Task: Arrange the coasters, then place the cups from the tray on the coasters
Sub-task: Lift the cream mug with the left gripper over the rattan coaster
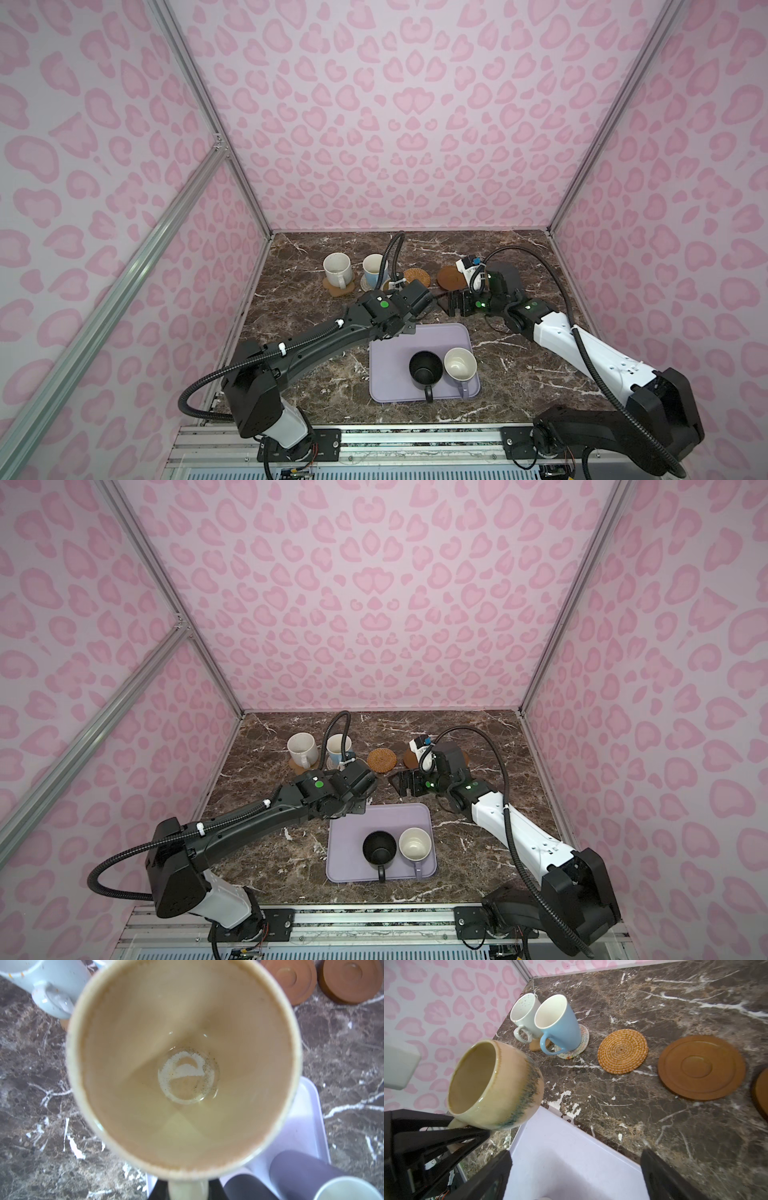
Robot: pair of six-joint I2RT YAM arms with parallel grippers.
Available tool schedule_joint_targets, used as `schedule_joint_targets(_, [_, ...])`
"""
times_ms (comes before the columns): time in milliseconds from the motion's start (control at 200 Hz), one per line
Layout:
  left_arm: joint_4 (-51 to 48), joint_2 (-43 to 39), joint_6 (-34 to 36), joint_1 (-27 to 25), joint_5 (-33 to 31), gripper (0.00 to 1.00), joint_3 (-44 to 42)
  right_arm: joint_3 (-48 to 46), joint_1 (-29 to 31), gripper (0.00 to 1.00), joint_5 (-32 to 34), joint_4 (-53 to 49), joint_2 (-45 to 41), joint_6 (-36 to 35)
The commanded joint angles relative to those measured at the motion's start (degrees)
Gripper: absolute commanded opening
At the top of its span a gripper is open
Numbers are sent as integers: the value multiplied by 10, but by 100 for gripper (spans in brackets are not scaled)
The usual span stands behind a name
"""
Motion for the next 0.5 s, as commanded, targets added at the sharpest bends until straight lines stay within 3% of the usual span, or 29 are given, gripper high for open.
schedule_joint_targets(0, [43,32,30,16,-9,3,42,8,-14,98,8,25,15,20])
schedule_joint_targets(500, [77,244,50,91,40,3,249,57,-78,97,2,46,98,27])
